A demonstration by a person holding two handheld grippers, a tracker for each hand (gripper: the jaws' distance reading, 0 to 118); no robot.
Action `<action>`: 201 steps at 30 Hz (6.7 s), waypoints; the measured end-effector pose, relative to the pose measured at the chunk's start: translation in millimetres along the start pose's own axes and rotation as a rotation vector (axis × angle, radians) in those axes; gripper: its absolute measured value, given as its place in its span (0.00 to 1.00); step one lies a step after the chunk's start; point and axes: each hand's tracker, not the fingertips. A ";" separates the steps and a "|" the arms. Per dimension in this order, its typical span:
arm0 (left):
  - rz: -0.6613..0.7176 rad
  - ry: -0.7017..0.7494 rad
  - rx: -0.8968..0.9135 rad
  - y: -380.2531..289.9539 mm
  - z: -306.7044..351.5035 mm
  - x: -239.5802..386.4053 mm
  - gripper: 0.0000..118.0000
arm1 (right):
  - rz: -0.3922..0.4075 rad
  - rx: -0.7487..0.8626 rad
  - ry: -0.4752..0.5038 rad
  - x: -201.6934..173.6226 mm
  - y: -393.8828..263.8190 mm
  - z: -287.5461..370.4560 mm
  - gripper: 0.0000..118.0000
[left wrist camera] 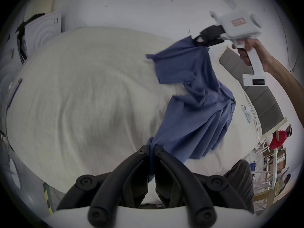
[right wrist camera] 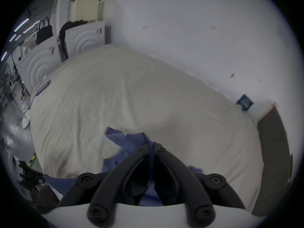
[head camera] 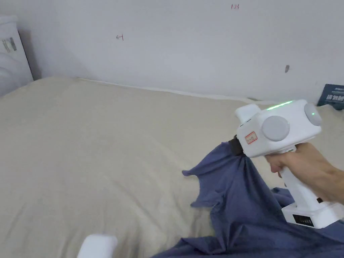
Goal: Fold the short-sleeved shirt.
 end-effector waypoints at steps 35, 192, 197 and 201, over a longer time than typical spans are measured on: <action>-0.073 0.308 0.596 301.9 257.0 111.0 0.04 | -0.504 0.578 -0.399 177.1 -35.0 400.0 0.05; -0.004 0.220 -0.110 -62.4 -0.6 -11.1 0.07 | -0.726 -0.169 -0.157 49.7 -463.5 151.5 0.07; -0.007 0.228 -0.106 -58.9 7.3 -25.7 0.07 | -0.715 -0.147 -0.170 52.1 -463.6 161.4 0.07; -0.011 0.238 -0.097 -62.1 21.0 -24.9 0.07 | -0.705 -0.144 -0.178 47.7 -462.0 167.8 0.07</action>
